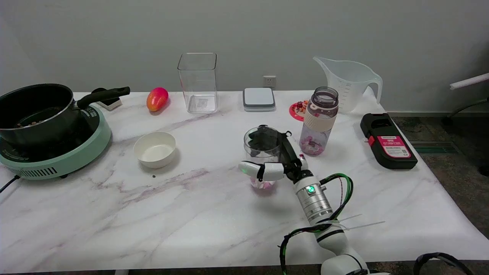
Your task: Pour the candy into the black bottle.
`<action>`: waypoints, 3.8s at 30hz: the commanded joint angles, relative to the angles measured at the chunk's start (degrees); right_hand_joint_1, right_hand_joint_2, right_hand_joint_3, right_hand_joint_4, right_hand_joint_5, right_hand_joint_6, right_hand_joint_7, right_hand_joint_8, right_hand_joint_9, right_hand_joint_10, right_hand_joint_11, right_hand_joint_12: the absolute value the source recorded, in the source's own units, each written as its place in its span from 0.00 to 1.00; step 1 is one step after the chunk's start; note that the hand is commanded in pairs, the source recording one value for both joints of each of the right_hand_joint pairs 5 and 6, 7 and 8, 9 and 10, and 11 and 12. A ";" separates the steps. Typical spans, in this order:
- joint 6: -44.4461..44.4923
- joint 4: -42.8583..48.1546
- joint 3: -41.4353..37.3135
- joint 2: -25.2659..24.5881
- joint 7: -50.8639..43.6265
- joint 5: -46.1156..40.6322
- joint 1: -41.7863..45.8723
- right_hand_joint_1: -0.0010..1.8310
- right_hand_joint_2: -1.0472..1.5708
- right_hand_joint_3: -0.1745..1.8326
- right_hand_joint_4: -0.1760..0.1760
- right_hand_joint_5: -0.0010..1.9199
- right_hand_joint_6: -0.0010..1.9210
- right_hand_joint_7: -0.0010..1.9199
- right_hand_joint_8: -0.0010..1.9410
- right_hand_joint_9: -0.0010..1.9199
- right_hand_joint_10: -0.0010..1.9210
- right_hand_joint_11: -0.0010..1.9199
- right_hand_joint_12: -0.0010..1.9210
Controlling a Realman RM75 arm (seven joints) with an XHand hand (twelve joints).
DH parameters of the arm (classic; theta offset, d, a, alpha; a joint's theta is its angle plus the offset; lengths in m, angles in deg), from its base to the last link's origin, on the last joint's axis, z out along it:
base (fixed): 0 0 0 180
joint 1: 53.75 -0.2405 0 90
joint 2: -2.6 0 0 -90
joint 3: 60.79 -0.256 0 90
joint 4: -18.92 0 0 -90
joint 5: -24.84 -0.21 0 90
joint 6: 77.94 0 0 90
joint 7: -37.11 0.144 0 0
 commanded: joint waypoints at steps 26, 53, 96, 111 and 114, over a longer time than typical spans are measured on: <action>35.04 9.19 -0.62 4.77 -18.10 -22.01 17.11 0.68 0.94 0.30 0.50 0.78 0.78 0.82 0.81 0.79 0.79 0.67 0.67; 13.20 21.72 -37.95 25.32 -33.05 -20.98 13.57 0.75 0.86 0.42 0.50 0.72 0.72 0.79 0.78 0.78 0.78 0.66 0.66; -20.65 10.44 -44.41 35.12 -26.89 26.25 4.36 0.79 0.71 0.52 0.50 0.69 0.69 0.76 0.75 0.72 0.72 0.62 0.62; -15.92 11.80 -41.54 37.27 -26.65 28.90 4.28 0.78 0.73 0.49 0.50 0.71 0.71 0.77 0.76 0.73 0.73 0.62 0.62; -14.24 11.96 -41.14 37.03 -26.65 28.95 4.20 0.78 0.74 0.49 0.50 0.71 0.71 0.77 0.76 0.73 0.73 0.62 0.62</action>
